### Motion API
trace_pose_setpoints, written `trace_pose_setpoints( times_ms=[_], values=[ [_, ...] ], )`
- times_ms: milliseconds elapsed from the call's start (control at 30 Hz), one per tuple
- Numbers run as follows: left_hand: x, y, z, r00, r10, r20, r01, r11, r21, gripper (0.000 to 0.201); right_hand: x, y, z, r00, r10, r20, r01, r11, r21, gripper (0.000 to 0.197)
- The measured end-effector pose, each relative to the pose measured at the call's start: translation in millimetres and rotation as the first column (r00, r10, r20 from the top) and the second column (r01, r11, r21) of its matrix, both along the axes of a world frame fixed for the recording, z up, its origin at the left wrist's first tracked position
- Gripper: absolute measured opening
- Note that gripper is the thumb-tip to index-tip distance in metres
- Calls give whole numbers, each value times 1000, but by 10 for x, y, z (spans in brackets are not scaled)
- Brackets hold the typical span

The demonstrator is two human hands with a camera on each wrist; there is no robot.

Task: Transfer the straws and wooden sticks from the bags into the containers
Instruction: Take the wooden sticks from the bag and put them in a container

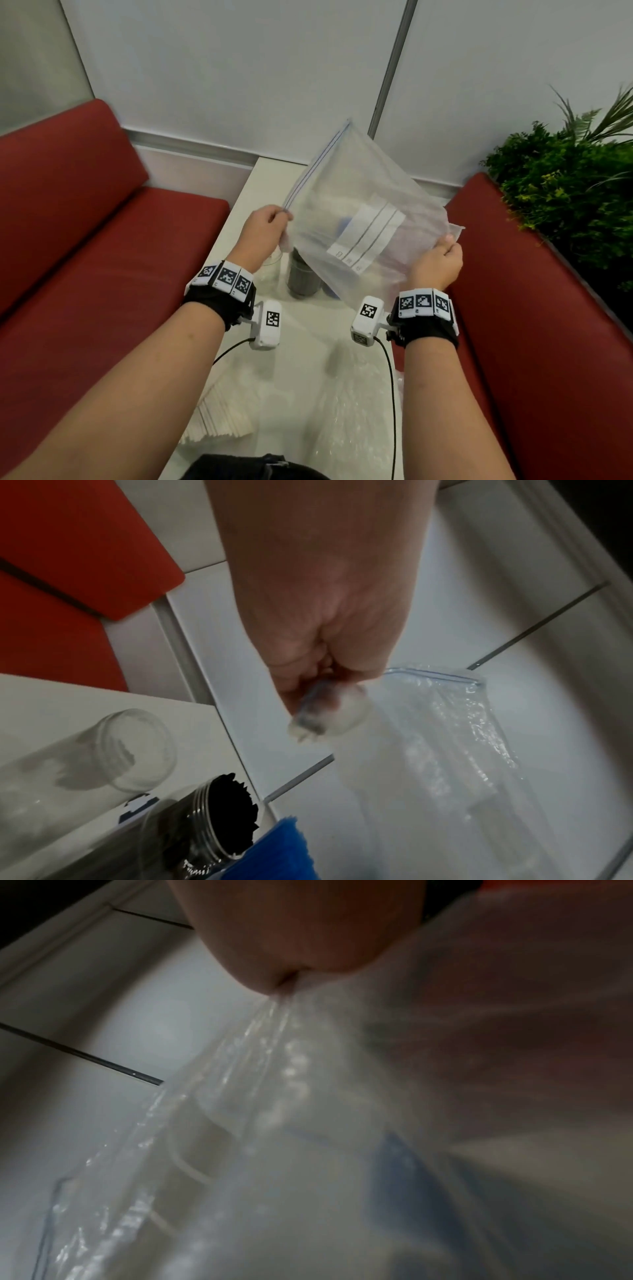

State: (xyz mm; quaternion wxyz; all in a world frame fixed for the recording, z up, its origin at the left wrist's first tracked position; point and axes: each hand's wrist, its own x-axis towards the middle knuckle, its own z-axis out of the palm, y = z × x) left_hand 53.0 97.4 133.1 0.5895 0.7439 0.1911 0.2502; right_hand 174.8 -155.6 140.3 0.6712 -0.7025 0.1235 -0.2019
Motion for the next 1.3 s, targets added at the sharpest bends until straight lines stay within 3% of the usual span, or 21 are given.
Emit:
trace_pose_setpoints(
  times_ms=[33, 100, 167, 200, 267, 367, 500, 600, 667, 700, 767, 833, 900, 933, 967, 1000, 1033, 1100, 1167, 1233, 1300],
  values=[
    [17, -16, 47, 999, 20, 30, -20, 1000, 5, 18, -6, 29, -16, 997, 39, -69, -38, 999, 19, 35],
    [48, -40, 114, 991, 114, 69, -118, 991, 60, 24, -44, 99, -60, 949, 168, -266, -148, 984, 95, 66],
    [61, -43, 149, 959, 253, 125, -268, 956, 123, 26, -143, 181, -121, 825, 357, -439, -325, 934, 150, 98],
    [58, -46, 167, 939, 306, 158, -329, 932, 150, 25, -227, 237, -150, 747, 458, -483, -438, 884, 161, 100],
    [45, -79, 182, 923, 327, 206, -369, 904, 218, 25, -360, 367, -204, 643, 587, -493, -588, 790, 175, 71],
    [12, -100, 159, 937, 270, 224, -329, 897, 296, 29, -387, 529, -300, 714, 551, -431, -548, 824, 146, 36],
    [-93, 129, 206, 921, 345, 183, -389, 856, 342, 46, -280, 466, -316, 915, 308, -261, -327, 945, -31, 35],
    [-86, 204, 229, 895, 425, 132, -444, 828, 344, 50, -268, 450, -368, 949, 239, -207, -264, 959, -103, 38],
    [-52, 217, 258, 893, 434, 121, -449, 829, 335, 45, -270, 466, -399, 941, 233, -245, -265, 958, -108, 28],
    [-42, 229, 281, 902, 414, 118, -429, 844, 321, 41, -275, 457, -415, 923, 242, -299, -294, 945, -141, 28],
    [-32, 245, 375, 929, 347, 126, -368, 896, 247, 28, -287, 418, -406, 894, 259, -367, -377, 876, -300, 49],
    [-4, 204, 485, 951, 280, 130, -301, 936, 183, 19, -345, 454, -285, 882, 399, -251, -471, 770, -430, 61],
    [51, 82, 590, 974, 207, 89, -218, 966, 136, 24, -468, 647, -118, 721, 676, -156, -656, 592, -468, 77],
    [74, 12, 649, 985, 157, 70, -162, 983, 87, 26, -535, 755, -65, 630, 758, -168, -690, 448, -568, 87],
    [79, -52, 715, 994, 90, 65, -91, 996, 20, 30, -621, 856, -18, 590, 783, -199, -693, 364, -622, 89],
    [66, -95, 785, 997, 12, 77, -9, 999, -40, 37, -644, 929, -20, 574, 797, -188, -690, 347, -635, 79],
    [43, -109, 848, 993, -79, 89, 83, 995, -49, 47, -650, 967, 5, 581, 799, -153, -721, 418, -553, 59],
    [-40, -65, 951, 956, -291, 41, 287, 955, 77, 72, -634, 931, 116, 582, 809, -83, -797, 547, -256, 23],
    [-124, -2, 1001, 917, -385, -102, 398, 877, 269, 90, -537, 821, 240, 589, 807, -47, -802, 576, -159, 16],
    [-167, 27, 1008, 934, -277, -226, 354, 800, 484, 75, -453, 702, 371, 560, 829, -13, -821, 552, -148, 14],
    [-176, -8, 988, 971, -158, -181, 237, 752, 615, 35, -419, 634, 489, 514, 858, 17, -844, 509, -172, 18]
  ],
)
